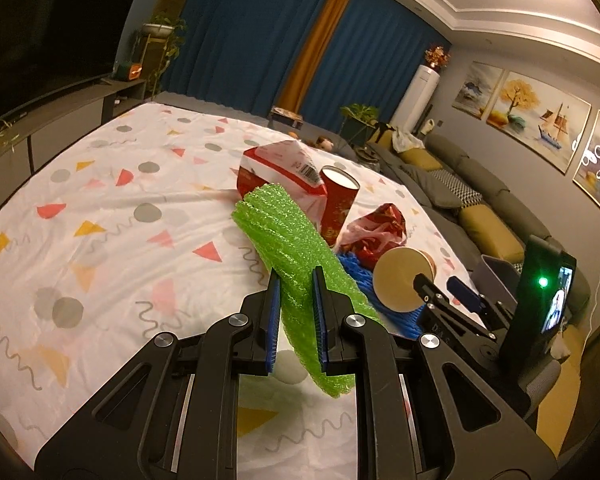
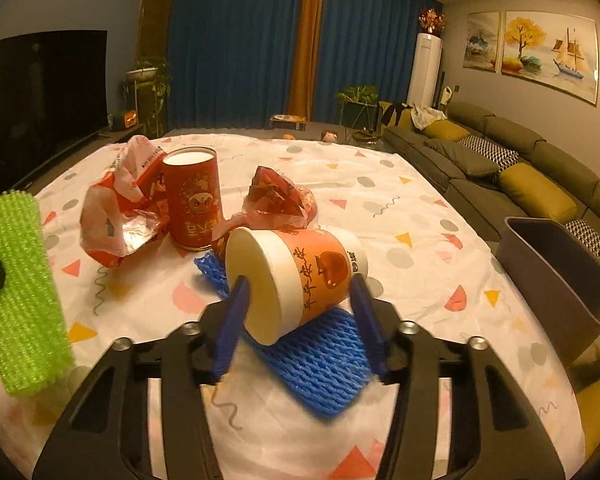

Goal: Collect trash
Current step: 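Grasp the green mesh sleeve with the left tool while the right tool grasps the orange-printed paper cup, then carry the green sleeve and paper cup to the grey bin and release them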

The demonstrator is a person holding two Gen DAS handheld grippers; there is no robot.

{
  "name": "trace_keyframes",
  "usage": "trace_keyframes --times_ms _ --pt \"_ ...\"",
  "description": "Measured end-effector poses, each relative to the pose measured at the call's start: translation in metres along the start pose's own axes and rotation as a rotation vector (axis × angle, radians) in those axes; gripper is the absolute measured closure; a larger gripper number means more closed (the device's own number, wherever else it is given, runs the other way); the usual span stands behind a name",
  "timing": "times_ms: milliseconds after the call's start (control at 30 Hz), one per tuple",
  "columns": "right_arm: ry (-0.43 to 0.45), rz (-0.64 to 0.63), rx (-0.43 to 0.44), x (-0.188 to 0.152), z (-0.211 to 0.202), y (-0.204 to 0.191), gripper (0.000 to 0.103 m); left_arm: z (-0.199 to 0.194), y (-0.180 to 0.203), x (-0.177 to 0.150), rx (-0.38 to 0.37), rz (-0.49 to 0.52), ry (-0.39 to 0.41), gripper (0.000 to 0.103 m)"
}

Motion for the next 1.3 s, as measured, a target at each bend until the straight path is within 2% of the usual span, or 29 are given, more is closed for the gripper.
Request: trace_keyframes --times_ms 233,400,933,1300 --pt "-0.023 -0.005 -0.020 -0.004 0.006 0.012 0.085 0.003 0.000 -0.003 -0.008 -0.002 -0.010 0.089" --pt "-0.004 0.003 -0.036 -0.003 0.001 0.026 0.097 0.004 0.000 -0.004 -0.009 0.002 -0.013 0.089" --pt "0.088 0.090 -0.015 0.015 -0.049 0.058 0.099 -0.005 0.026 -0.003 -0.019 0.049 -0.002 0.089" --pt "0.140 0.150 -0.018 0.024 -0.083 0.090 0.099 -0.009 0.066 -0.006 -0.052 0.115 0.000 0.089"
Point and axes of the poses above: each gripper's, at about its wrist camera, not at the fingertips, and z roughly the way its jaws point, y to its right, x to its top, the point moved 9 cm from there along z, roughly the way its jaws point, and after that the axes turned 12 degrees about y, right-handed, at the moved point
